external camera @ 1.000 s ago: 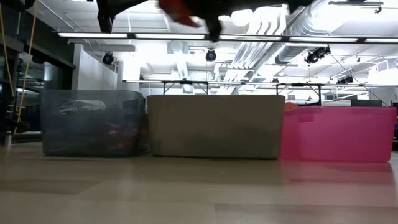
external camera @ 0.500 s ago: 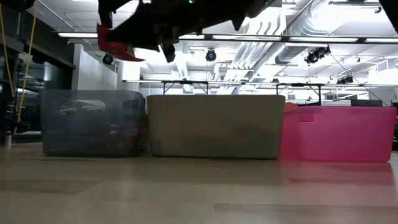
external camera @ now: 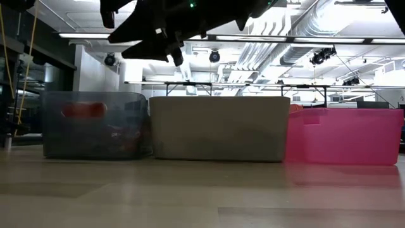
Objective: Sort candy
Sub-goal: Put the red candy into the black bin
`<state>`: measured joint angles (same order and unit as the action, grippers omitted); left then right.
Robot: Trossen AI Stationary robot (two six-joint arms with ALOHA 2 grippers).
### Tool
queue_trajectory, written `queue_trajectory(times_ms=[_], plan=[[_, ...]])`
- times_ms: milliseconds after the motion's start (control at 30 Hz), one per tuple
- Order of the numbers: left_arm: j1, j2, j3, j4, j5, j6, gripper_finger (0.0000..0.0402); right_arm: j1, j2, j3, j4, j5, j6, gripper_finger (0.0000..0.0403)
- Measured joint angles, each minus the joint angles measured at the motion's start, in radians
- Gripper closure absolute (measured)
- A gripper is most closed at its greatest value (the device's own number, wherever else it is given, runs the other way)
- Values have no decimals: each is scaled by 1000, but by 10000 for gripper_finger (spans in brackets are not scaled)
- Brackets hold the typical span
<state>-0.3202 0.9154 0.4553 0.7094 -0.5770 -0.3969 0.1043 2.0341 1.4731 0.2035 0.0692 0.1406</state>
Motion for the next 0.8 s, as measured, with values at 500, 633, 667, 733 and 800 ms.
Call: queue_trajectory(times_ms=[500,633,667,733,800], plan=[[0,0,0,2,-1,42,183,-4,-114,0,-248,8,-122,139],[0,0,0,7,-13,70,183,-24,-219,0,-468,66,-153,139],[0,0,0,8,-13,70,183,-28,-249,0,-521,76,-161,139],[0,0,0,7,-13,62,183,-37,-309,0,-637,90,-166,139],[0,0,0,7,-13,60,183,-42,-366,0,-744,88,-162,139]])
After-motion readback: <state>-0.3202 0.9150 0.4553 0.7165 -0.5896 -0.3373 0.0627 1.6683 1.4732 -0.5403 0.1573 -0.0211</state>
